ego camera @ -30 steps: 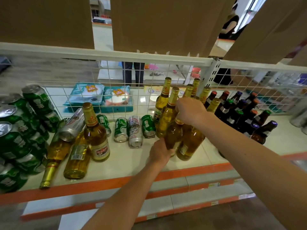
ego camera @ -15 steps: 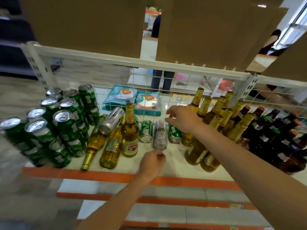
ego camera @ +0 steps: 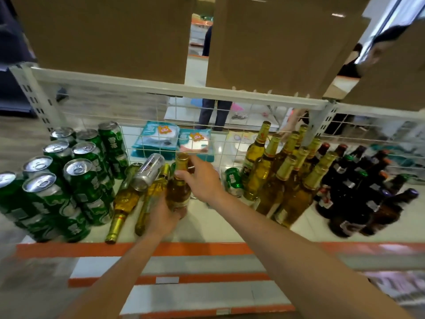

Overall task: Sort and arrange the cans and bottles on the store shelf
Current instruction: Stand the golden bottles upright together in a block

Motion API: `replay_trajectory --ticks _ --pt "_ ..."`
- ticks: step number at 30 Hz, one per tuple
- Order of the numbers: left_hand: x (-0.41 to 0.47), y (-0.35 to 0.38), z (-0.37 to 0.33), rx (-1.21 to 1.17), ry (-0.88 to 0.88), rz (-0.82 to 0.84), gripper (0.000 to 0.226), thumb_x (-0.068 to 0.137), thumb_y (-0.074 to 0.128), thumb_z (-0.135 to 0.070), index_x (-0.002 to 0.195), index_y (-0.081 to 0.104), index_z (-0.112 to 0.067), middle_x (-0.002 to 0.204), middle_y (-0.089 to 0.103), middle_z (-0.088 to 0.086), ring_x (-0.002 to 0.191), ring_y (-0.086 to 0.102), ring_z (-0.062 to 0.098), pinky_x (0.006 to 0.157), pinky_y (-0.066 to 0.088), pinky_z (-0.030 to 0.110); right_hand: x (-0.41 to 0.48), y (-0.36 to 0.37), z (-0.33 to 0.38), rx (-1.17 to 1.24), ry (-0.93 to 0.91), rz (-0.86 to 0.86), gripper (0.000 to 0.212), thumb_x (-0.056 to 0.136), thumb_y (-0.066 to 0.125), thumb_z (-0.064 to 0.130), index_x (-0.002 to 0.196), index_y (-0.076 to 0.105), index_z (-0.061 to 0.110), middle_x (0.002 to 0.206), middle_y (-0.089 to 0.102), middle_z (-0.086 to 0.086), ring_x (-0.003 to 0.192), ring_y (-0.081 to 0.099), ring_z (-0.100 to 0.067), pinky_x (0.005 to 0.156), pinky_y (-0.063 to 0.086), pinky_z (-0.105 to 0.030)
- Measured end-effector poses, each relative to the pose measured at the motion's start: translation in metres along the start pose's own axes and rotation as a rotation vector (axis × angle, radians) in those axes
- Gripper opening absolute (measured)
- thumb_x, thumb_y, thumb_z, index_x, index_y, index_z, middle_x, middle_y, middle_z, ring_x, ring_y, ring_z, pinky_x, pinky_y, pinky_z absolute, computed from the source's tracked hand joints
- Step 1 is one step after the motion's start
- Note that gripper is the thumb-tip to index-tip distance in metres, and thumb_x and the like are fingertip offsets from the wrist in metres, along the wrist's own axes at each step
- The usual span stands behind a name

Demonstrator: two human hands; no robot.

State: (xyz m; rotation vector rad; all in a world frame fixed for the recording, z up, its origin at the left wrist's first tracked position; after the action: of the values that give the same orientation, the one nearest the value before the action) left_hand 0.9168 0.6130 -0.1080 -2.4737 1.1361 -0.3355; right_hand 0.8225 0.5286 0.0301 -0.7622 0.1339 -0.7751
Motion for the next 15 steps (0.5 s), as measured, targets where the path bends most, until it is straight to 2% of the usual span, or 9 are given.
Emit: replay_trajectory --ticks 2,6,9,10,15 --pt "-0.006 0.01 -0.004 -0.007 0.002 -0.016 0.069 0.07 0.087 -0.015 0.131 0.053 -0.018 0.116 0.065 -0.003 0.106 0.061 0.015 0.084 0.046 0.025 -0.015 -0.008 -0.007 -0.035 -0.031 0.002 0.039 0.093 0.065 0.035 0.126 0.057 0.015 0.117 0.068 -0.005 0.107 0.062 -0.022 0.089 0.049 -0.035" --pt "-0.028 0.039 -0.014 0.111 -0.059 0.001 0.059 0.062 0.089 -0.037 0.111 0.057 -0.028 0.097 0.069 -0.004 0.09 0.066 0.022 0.076 0.054 0.037 -0.046 -0.029 -0.024 -0.116 -0.073 0.014 0.034 0.093 0.063 0.04 0.116 0.058 0.015 0.105 0.068 -0.004 0.096 0.062 -0.022 0.083 0.052 -0.041" --pt "-0.043 0.07 -0.026 0.14 -0.103 0.098 0.071 0.053 0.079 -0.062 0.112 0.056 -0.03 0.097 0.071 -0.005 0.09 0.067 0.021 0.078 0.056 0.038 -0.064 -0.058 -0.036 -0.194 -0.048 0.026 0.034 0.094 0.061 0.042 0.115 0.056 0.015 0.1 0.066 -0.004 0.091 0.062 -0.023 0.076 0.052 -0.039" --pt "-0.049 0.081 -0.035 0.166 -0.097 0.118 0.073 0.052 0.076 -0.065 0.112 0.057 -0.029 0.097 0.071 -0.003 0.09 0.067 0.022 0.077 0.056 0.036 -0.07 -0.07 -0.042 -0.217 -0.035 0.033 0.035 0.094 0.061 0.042 0.116 0.054 0.015 0.1 0.066 -0.003 0.09 0.062 -0.023 0.074 0.052 -0.038" --pt "-0.065 0.13 -0.076 0.182 -0.057 0.205 0.06 0.065 0.084 -0.045 0.117 0.061 -0.025 0.101 0.072 -0.002 0.094 0.067 0.023 0.081 0.054 0.033 -0.095 -0.122 -0.071 -0.321 0.026 0.004 0.047 0.093 0.065 0.038 0.131 0.043 0.02 0.102 0.068 -0.001 0.089 0.066 -0.02 0.076 0.056 -0.039"
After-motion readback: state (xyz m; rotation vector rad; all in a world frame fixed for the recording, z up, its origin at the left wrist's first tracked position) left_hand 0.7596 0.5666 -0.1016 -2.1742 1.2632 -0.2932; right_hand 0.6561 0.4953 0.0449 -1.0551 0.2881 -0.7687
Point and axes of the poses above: each hand's wrist, its own x-axis towards the middle knuckle, its own y-axis out of the palm, z = x × y, the point moved 4 cm from there along x, towards the middle knuckle
